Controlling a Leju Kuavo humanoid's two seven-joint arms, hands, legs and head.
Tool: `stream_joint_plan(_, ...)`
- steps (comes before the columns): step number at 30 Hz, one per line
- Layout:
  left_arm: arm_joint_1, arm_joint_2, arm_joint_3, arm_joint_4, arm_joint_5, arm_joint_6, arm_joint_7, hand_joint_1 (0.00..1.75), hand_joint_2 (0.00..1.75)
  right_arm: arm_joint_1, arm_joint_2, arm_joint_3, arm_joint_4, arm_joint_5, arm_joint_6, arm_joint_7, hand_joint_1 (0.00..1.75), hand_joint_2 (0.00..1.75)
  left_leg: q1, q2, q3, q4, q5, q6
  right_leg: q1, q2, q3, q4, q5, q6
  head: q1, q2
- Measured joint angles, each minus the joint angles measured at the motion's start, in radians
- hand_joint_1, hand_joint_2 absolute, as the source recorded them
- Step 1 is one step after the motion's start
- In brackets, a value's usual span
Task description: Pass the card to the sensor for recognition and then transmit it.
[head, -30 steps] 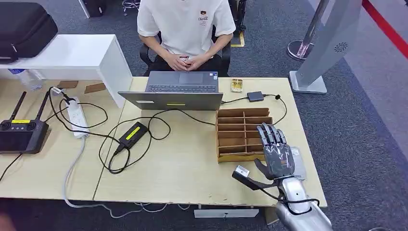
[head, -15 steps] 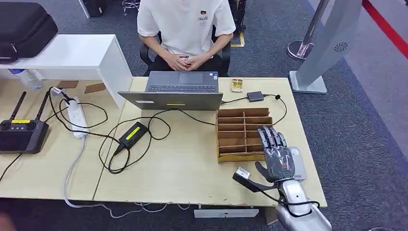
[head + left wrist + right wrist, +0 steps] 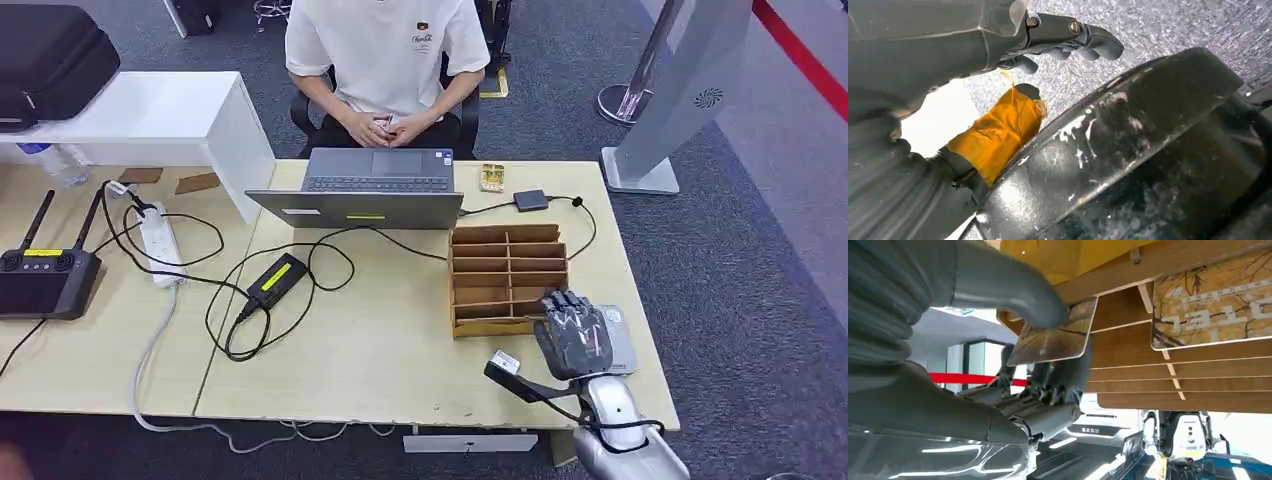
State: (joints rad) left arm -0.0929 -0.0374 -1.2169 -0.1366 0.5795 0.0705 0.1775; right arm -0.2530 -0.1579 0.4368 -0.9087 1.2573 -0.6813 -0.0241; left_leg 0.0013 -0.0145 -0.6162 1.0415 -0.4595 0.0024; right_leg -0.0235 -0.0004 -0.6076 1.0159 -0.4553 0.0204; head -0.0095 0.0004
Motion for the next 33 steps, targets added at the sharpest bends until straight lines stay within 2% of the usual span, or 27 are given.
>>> stream_joint_plan(4,0.005,0.0,-0.023,0.0,-0.057,0.109,-0.128,0.0,1.75,0.016,0.0,-0.016,-0.01,-0.001,-0.004,0.003,1.75,1.75,0.0,0.0,0.0,0.0,0.0,0.0,0.0,0.0,0.0,0.0,0.0,0.0,0.0,0.0)
stream_joint_plan(6,0.004,0.0,-0.034,0.0,-0.076,0.142,-0.153,0.0,1.75,0.029,0.0,-0.026,-0.018,-0.002,-0.01,0.003,1.75,1.75,0.0,0.0,0.0,0.0,0.0,0.0,0.0,0.0,0.0,0.0,0.0,0.0,0.0,0.0)
stream_joint_plan(9,0.003,-0.002,-0.048,0.0,-0.076,0.163,-0.163,0.0,1.75,0.038,0.0,-0.034,-0.028,-0.001,-0.012,0.003,1.75,1.75,0.0,0.001,0.0,0.0,0.0,0.0,0.0,0.001,0.0,0.0,0.0,0.0,0.0,0.0)
stream_joint_plan(14,0.002,0.001,-0.048,0.0,-0.018,0.133,-0.169,0.0,1.75,0.047,0.0,-0.048,-0.035,0.0,-0.013,-0.003,1.75,1.75,0.0,0.001,0.0,0.0,0.0,0.0,0.0,0.001,0.0,0.0,0.0,0.0,0.0,0.0)
stream_joint_plan(20,0.003,0.002,-0.048,0.0,-0.021,0.173,-0.186,0.0,1.75,0.06,0.0,-0.059,-0.045,0.001,-0.013,-0.004,1.75,1.75,0.0,0.001,0.0,0.0,0.0,0.0,0.0,0.001,0.0,0.0,0.0,0.0,0.0,0.0)
stream_joint_plan(26,0.002,0.003,-0.048,0.0,-0.02,0.155,-0.177,0.0,1.75,0.067,0.0,-0.072,-0.062,0.002,-0.007,-0.004,1.75,1.75,0.0,0.001,0.0,0.0,0.0,0.0,0.0,0.001,0.0,0.0,0.0,0.0,0.0,0.0)
stream_joint_plan(33,-0.003,0.005,-0.048,0.0,-0.021,0.127,-0.148,0.0,1.75,0.055,-0.005,-0.074,-0.11,-0.052,0.073,-0.023,1.75,1.75,0.0,0.001,0.0,0.0,0.0,0.0,0.0,0.001,0.0,0.0,0.0,0.0,0.0,0.0)
